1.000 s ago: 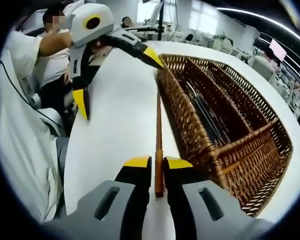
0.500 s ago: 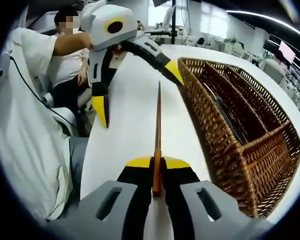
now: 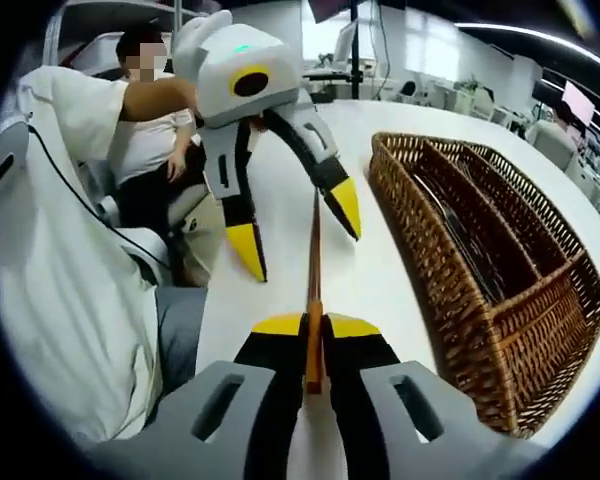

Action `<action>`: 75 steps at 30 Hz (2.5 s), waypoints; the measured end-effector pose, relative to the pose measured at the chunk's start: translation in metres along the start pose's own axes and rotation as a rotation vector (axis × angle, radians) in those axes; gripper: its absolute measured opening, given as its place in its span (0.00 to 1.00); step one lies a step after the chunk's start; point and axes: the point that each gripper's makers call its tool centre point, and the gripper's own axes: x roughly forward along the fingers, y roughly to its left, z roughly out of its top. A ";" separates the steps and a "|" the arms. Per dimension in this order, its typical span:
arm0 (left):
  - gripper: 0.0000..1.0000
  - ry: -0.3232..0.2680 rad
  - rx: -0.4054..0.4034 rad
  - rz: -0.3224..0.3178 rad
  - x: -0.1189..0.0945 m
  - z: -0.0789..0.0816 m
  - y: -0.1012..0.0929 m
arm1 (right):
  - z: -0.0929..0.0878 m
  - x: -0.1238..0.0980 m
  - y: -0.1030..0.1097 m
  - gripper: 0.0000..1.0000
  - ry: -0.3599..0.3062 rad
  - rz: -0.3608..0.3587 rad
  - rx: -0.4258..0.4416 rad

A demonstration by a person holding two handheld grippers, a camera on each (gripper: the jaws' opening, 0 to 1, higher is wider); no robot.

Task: Arrange the knives, forks, and spoons in their matching storage slots by inserting each utensil handle-first until every utensil is classified and aligned in the correct compartment

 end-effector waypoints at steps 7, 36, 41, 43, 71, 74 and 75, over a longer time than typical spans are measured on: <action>0.25 0.020 0.035 -0.025 0.004 -0.001 0.001 | 0.009 -0.004 0.010 0.07 -0.020 -0.010 -0.043; 0.04 0.020 0.287 -0.001 -0.004 0.013 -0.005 | -0.009 0.015 -0.005 0.08 0.123 -0.022 -0.170; 0.06 0.006 0.280 0.007 -0.003 0.015 -0.010 | -0.007 0.013 -0.003 0.07 0.108 -0.014 -0.162; 0.14 0.011 0.264 0.014 -0.003 0.013 -0.009 | -0.004 0.012 -0.003 0.07 0.088 -0.020 -0.125; 1.00 -0.279 -0.150 0.443 -0.070 0.022 0.079 | 0.010 -0.040 -0.038 0.07 -0.021 -0.220 0.009; 1.00 -0.283 -0.189 0.445 -0.072 0.018 0.087 | 0.011 -0.044 -0.041 0.07 -0.025 -0.243 0.025; 1.00 -0.287 -0.193 0.445 -0.072 0.018 0.088 | 0.010 -0.045 -0.046 0.07 -0.026 -0.255 0.036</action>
